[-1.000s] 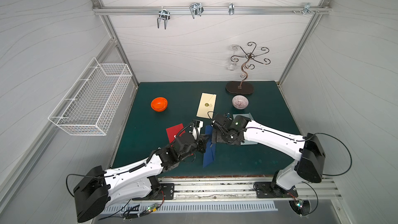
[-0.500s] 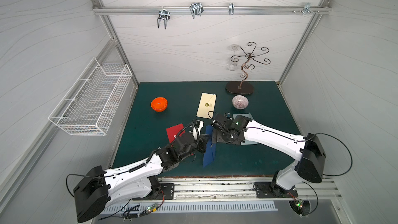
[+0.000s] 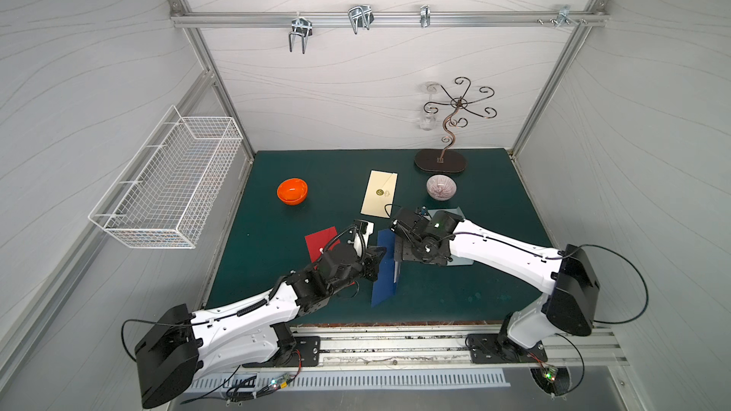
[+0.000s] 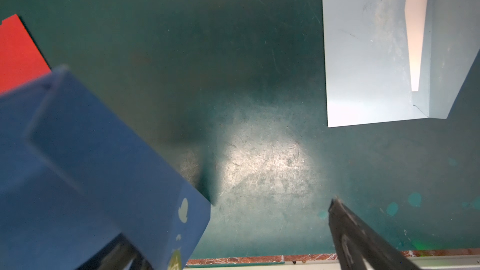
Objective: Open the envelope
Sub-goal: Open the envelope flap on the envelope.
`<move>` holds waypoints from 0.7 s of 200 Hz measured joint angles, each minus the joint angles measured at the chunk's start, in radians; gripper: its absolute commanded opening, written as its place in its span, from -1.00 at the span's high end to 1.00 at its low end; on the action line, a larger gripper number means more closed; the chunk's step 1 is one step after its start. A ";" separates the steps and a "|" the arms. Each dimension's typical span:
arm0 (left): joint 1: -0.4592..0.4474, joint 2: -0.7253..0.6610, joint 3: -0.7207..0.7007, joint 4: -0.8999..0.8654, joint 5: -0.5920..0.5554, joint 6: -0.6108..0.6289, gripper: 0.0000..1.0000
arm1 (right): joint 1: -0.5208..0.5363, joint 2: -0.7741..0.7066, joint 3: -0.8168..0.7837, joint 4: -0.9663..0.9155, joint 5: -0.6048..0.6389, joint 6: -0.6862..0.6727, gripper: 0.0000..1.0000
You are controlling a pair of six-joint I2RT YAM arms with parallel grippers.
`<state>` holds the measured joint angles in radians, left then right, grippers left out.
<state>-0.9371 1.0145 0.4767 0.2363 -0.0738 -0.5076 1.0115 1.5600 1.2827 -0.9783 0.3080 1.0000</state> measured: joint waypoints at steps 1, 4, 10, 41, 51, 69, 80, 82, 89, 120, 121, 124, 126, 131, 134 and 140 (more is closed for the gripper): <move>0.000 0.000 0.000 0.000 0.000 0.000 1.00 | 0.000 0.000 0.000 0.000 0.001 0.000 -0.98; 0.000 0.000 0.000 0.000 0.000 0.000 1.00 | -0.001 -0.001 0.000 0.000 0.002 -0.002 -0.97; 0.000 0.000 0.000 0.000 0.000 0.000 1.00 | -0.003 -0.004 -0.002 0.000 0.003 -0.003 -0.98; 0.000 -0.004 0.000 0.000 0.010 0.000 1.00 | -0.047 -0.046 -0.054 0.010 -0.002 -0.026 -0.98; 0.000 -0.005 0.000 0.000 0.018 0.000 1.00 | -0.063 -0.065 -0.079 0.021 -0.010 -0.041 -0.98; 0.000 -0.008 0.000 0.001 0.031 -0.001 1.00 | -0.093 -0.095 -0.121 0.055 -0.034 -0.076 -0.98; 0.000 -0.012 0.000 0.001 0.038 -0.001 1.00 | -0.108 -0.107 -0.137 0.073 -0.049 -0.093 -0.98; 0.000 -0.012 0.000 0.001 0.039 -0.001 1.00 | -0.110 -0.109 -0.139 0.076 -0.052 -0.098 -0.98; 0.000 -0.014 0.000 0.001 0.042 -0.001 1.00 | -0.115 -0.114 -0.144 0.087 -0.062 -0.114 -0.98; 0.000 -0.025 0.000 0.005 0.044 -0.010 1.00 | -0.122 -0.165 -0.153 0.144 -0.101 -0.183 -0.98; 0.000 -0.025 0.000 0.005 0.044 -0.010 1.00 | -0.122 -0.167 -0.153 0.146 -0.101 -0.184 -0.98; 0.000 -0.026 0.000 0.006 0.044 -0.011 1.00 | -0.122 -0.179 -0.156 0.155 -0.105 -0.192 -0.98; 0.000 -0.027 0.000 0.007 0.043 -0.013 1.00 | -0.121 -0.188 -0.159 0.161 -0.107 -0.197 -0.98; 0.000 -0.029 0.000 0.008 0.043 -0.018 1.00 | -0.119 -0.210 -0.166 0.175 -0.112 -0.209 -0.97; 0.000 -0.030 0.000 0.007 0.041 -0.022 1.00 | -0.119 -0.223 -0.171 0.183 -0.113 -0.213 -0.98; 0.000 -0.031 0.002 0.004 0.039 -0.029 1.00 | -0.117 -0.256 -0.184 0.202 -0.119 -0.226 -0.98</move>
<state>-0.9371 0.9833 0.4782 0.2401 -0.0349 -0.5369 0.8948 1.3045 1.0988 -0.7765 0.1886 0.7742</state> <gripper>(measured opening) 0.056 0.988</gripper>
